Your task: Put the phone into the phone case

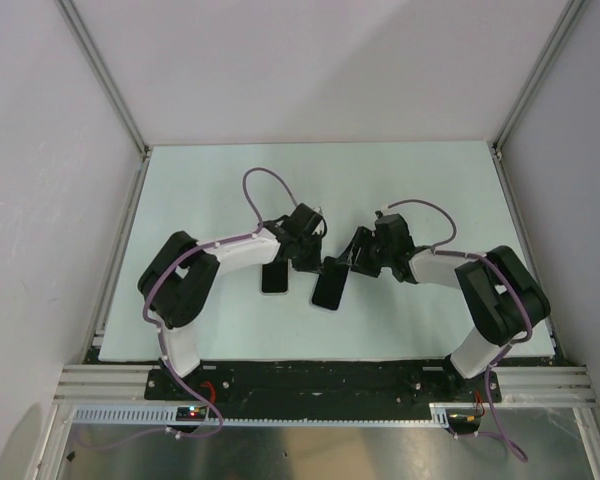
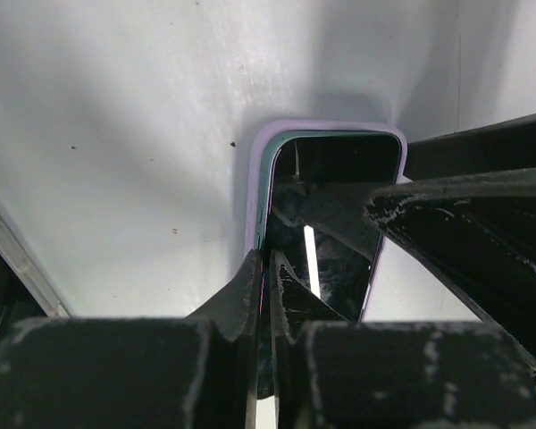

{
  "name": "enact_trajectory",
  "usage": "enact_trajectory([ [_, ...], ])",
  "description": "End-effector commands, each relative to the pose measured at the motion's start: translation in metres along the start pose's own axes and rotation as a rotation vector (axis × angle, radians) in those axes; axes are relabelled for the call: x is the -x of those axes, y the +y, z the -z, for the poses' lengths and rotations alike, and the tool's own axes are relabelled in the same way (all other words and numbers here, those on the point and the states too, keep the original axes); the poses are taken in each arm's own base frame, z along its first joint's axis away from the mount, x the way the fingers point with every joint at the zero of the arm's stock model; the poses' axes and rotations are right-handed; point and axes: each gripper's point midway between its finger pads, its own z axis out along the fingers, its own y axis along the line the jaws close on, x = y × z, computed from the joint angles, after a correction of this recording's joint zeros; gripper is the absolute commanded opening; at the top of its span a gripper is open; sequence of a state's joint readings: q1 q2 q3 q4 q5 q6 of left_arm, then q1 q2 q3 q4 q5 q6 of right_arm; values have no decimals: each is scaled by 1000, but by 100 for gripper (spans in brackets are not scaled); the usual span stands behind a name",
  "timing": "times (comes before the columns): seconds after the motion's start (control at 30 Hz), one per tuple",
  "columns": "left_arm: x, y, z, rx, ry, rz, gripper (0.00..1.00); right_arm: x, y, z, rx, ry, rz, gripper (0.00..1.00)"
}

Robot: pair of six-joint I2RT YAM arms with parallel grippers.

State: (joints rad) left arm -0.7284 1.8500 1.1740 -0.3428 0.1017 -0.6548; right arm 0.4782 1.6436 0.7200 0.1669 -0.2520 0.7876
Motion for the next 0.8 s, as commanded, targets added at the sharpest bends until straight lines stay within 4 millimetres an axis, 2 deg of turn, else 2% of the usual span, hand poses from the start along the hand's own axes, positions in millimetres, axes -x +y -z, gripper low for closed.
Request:
enact_trajectory([
  [0.0, -6, -20, -5, -39, -18, 32, 5, 11, 13, -11, 41, -6, -4, 59],
  [0.17, -7, -24, -8, -31, -28, 51, 1, 16, 18, -21, 43, 6, -1, 59],
  [0.4, -6, -22, -16, -12, -32, 66, 0, 14, 16, -26, 34, 19, -4, 59],
  [0.77, -24, -16, -40, 34, 10, 81, 0, 3, 12, -29, 5, 41, 15, 59],
])
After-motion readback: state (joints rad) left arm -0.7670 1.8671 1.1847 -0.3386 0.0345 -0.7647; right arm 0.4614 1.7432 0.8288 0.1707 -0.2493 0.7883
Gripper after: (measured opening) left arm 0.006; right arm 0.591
